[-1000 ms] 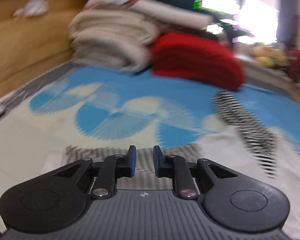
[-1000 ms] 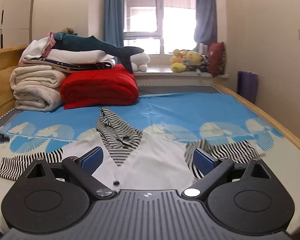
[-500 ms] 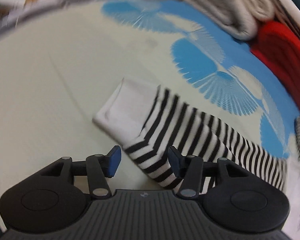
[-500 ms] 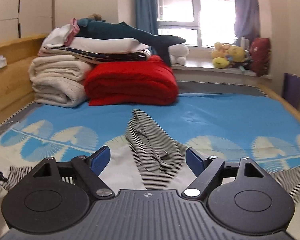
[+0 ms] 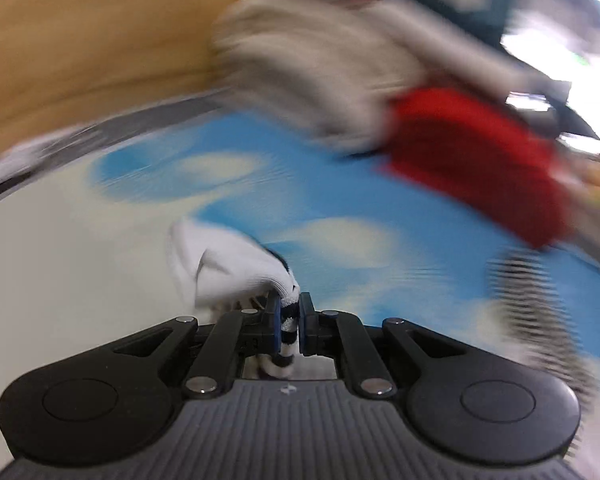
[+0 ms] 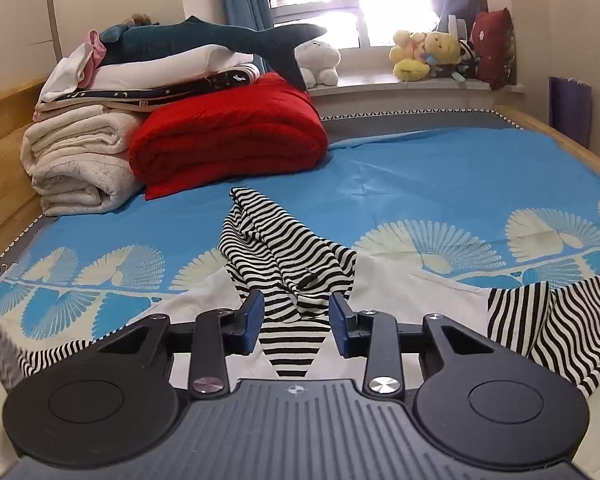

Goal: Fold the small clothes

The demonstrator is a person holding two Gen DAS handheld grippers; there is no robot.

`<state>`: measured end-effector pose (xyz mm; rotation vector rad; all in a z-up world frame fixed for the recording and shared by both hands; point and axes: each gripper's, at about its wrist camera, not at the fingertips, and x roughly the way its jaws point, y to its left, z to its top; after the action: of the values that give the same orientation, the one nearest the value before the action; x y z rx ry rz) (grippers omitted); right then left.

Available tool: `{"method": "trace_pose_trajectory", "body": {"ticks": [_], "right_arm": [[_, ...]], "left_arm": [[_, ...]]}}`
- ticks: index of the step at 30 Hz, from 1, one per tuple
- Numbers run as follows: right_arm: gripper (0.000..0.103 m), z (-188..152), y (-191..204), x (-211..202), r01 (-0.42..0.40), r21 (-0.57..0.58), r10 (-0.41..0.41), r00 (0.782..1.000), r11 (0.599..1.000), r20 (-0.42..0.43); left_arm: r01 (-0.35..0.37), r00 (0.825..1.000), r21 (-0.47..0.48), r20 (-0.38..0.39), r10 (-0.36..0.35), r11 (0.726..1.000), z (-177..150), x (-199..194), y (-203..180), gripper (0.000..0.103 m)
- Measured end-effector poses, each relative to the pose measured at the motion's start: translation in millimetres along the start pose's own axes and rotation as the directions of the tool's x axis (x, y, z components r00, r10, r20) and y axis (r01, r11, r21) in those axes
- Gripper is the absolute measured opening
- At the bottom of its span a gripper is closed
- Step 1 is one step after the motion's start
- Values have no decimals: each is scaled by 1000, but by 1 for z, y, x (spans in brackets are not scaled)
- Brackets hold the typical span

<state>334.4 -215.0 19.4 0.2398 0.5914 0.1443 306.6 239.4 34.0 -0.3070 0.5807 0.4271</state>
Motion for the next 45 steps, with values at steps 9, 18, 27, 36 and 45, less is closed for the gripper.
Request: {"method": "trace_pose_trajectory", "body": {"ticks": [9,18,27,36,45], "right_arm": [[47,-3,-37,28,62,134,-46,991,989,-125],[25,-27,-95,73,167,426,-42,957,889,-287],[28,-73,-113,114,253,359,-58,878,898,-474],[8,-35,-102,79,137,359,-48,968,923,-247],[14,-45,-130,87,313,374,-162,909,873,-383]], "left_arm": [[657,743,227,-359,-565,719,-77,-83,-180,27],[155,930,154,-357,-91,976,-43,-15,-105,30],[123,902,72,-423,-82,990,-18,13,-86,32],[156,892,116,-443,-89,981,-27,24,-93,32],[260,826,250,-558,-81,933,-77,36,-116,32]]}}
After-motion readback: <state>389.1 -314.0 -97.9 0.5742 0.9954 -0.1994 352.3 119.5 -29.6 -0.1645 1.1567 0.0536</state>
